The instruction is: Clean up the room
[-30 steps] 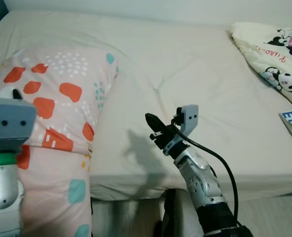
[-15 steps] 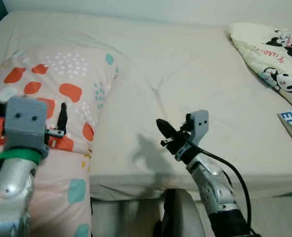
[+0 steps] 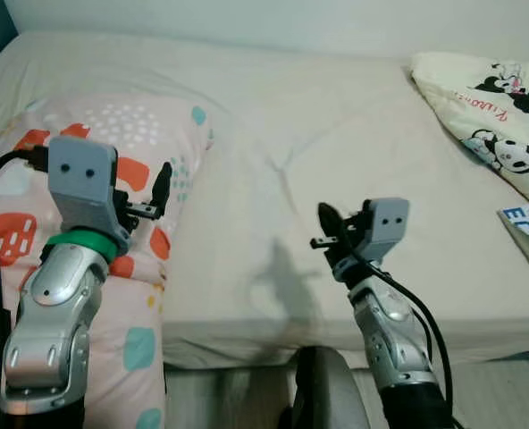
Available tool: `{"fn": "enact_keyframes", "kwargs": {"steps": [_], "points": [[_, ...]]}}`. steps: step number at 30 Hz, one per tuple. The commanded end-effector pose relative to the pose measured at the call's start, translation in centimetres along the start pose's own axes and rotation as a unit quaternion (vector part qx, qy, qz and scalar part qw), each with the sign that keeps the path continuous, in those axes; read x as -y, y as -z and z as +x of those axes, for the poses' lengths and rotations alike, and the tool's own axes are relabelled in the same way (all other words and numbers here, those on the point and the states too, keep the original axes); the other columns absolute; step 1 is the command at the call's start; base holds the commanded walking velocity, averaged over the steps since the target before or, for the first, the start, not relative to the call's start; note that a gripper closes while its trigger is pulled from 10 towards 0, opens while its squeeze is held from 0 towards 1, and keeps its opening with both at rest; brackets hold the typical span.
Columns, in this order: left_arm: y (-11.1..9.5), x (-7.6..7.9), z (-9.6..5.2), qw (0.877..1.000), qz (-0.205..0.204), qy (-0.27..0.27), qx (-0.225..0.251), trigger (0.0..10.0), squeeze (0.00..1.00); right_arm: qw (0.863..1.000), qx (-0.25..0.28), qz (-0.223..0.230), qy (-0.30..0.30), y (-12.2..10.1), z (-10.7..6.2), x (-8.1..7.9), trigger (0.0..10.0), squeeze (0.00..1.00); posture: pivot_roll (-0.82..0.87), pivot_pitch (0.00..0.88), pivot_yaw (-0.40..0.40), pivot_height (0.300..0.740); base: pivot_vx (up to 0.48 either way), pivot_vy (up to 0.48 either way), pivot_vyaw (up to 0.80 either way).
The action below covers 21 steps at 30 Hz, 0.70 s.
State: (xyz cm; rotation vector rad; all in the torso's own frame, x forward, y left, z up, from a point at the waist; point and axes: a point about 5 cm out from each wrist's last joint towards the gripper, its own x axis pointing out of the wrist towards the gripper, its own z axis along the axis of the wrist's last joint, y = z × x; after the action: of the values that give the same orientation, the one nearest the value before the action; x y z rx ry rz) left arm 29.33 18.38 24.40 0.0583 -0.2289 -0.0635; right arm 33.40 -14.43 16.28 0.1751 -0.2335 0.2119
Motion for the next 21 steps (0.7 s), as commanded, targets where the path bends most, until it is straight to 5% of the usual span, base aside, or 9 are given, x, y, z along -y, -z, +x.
{"fn": "enact_keyframes", "kwargs": {"steps": [1,10,21], "points": [[0.7,0.1,0.4,1.0,-0.01,0.004,-0.02,10.0,0.0,1.0,0.0,-0.007,0.017,0.1,-0.2,0.8,10.0,0.0,0.07,0.095,-0.018,0.604,0.0,0.0,0.0],[0.8,0.4,1.8,0.999,-0.003,0.007,-0.041,10.0,0.0,0.999,0.002,-0.014,0.03,0.1,-0.3,1.0,10.0,0.0,0.07,0.095,-0.015,0.643,0.0,0.0,0.0],[1.2,0.8,1.8,0.997,0.023,0.049,-0.062,10.0,0.0,0.999,0.004,-0.014,0.035,0.2,-0.1,0.9,10.0,0.0,0.07,0.091,-0.01,0.687,0.0,0.0,0.0]]}}
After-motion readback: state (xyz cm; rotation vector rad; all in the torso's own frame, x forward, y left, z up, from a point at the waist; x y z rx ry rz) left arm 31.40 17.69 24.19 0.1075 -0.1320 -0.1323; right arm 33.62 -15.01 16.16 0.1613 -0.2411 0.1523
